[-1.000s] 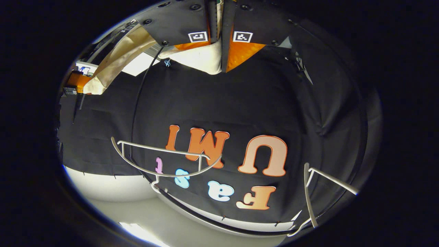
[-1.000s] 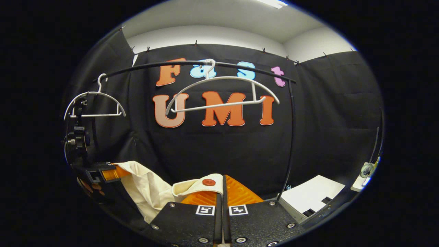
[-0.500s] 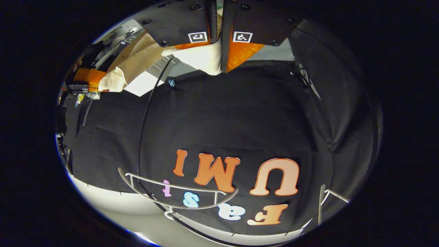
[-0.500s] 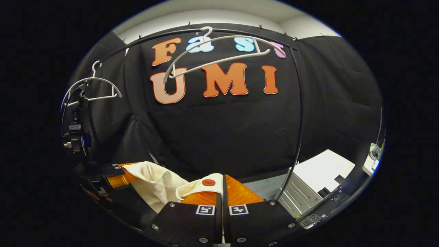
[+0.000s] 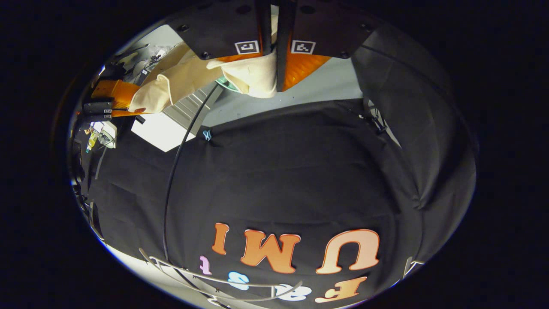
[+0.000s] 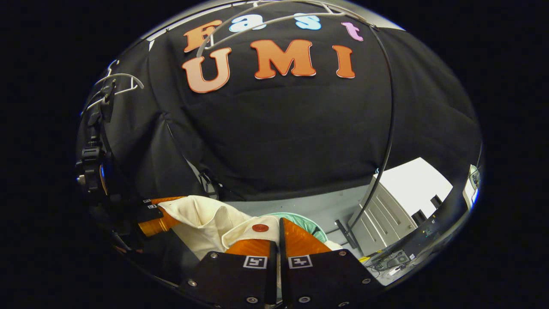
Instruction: Grasp the clothes on the hanger with both hands and then place them into the laundry hamper below.
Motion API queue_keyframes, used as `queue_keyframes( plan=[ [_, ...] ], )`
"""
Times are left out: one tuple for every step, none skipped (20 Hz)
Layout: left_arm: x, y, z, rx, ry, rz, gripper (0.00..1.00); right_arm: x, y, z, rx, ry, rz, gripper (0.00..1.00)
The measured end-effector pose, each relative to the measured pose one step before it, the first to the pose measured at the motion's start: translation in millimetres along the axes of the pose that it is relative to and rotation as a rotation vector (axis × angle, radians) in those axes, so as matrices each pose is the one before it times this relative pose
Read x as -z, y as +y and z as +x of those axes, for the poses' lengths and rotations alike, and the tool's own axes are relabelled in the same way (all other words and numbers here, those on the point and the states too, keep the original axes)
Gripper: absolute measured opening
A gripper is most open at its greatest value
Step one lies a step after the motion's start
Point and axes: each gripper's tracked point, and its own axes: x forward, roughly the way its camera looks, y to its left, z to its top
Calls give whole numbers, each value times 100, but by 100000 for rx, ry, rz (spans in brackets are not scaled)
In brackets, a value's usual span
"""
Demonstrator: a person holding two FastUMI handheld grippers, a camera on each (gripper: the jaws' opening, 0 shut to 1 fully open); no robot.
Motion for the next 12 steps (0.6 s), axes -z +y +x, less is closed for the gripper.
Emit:
queue_keyframes(
  plan=[
    [340, -159, 434, -647, 1297, -633, 13, 763, -45, 553, 378, 2029, 737, 4],
    [280, 87, 331, -806, 1179, -319, 13, 532, -51, 466, 153, 1709, 444, 5],
    [287, 212, 325, -1083, 1629, -181, 13, 379, -233, 49, 482, 1640, 188, 6],
    [613, 268, 447, -885, 1784, -173, 14, 354, -111, 226, 248, 1350, 189, 7],
    [740, 401, 238, -1039, 2459, -364, 14, 338, -88, 145, 710, 1329, 549, 8],
    [444, 388, 123, -352, 1869, -571, 15, 255, -135, 85, 793, 1008, 938, 8],
    [347, 154, 49, 469, 1941, -281, 16, 367, -147, 45, 627, 921, 946, 10],
    [164, 323, 7, -471, 1465, 421, 20, 421, 16, 119, 527, 921, 797, 11],
    [505, 125, 445, -972, 1796, 983, 23, 510, -117, 267, 315, 1266, 675, 13],
    [740, 219, 161, -285, 2925, 1128, 32, 754, -206, 492, 689, 2079, 548, 16],
    [635, 44, 255, -163, 2095, 592, 37, 976, -256, 87, 913, 2951, 467, 24],
    [327, -218, 0, 511, 1050, 341, 43, 1115, -112, 133, 761, 3290, 351, 28]
  ],
)
